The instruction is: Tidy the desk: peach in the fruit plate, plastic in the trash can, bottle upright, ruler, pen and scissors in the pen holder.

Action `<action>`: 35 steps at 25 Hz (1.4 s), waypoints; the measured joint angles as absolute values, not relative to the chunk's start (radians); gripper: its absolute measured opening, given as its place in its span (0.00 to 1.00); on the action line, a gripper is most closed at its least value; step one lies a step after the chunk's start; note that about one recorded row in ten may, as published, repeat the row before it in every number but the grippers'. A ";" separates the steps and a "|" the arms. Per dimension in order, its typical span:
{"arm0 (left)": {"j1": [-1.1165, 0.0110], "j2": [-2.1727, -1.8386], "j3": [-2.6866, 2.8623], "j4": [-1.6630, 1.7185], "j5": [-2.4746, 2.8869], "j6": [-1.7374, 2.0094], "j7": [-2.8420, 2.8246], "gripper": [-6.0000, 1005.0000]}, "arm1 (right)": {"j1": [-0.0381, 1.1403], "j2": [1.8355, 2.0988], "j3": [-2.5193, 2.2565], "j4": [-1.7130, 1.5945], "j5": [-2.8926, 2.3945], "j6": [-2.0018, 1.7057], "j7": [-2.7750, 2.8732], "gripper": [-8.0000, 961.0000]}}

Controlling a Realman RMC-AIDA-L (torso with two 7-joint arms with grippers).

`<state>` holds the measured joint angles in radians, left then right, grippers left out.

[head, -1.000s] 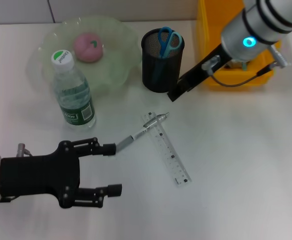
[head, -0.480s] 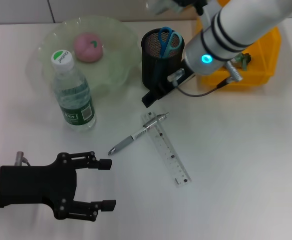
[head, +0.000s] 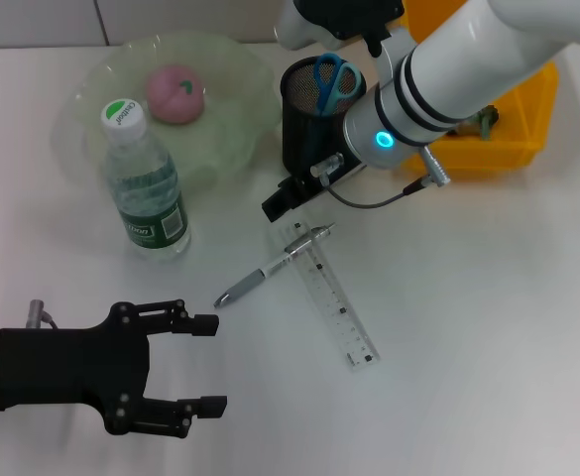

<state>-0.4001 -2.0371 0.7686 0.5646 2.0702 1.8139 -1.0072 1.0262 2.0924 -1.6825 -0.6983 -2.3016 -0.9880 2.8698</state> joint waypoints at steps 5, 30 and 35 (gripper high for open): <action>-0.400 -2.039 0.769 0.567 2.070 1.813 -1.000 0.82 | 1.024 2.092 -1.704 -0.685 -2.295 -0.968 2.886 0.70; -0.394 -2.043 0.769 0.562 2.069 1.810 -0.984 0.82 | 0.992 2.092 -1.778 -0.676 -2.201 -0.928 2.889 0.69; -0.393 -2.043 0.768 0.561 2.069 1.810 -0.977 0.82 | 0.980 2.092 -1.778 -0.679 -2.200 -0.931 2.889 0.69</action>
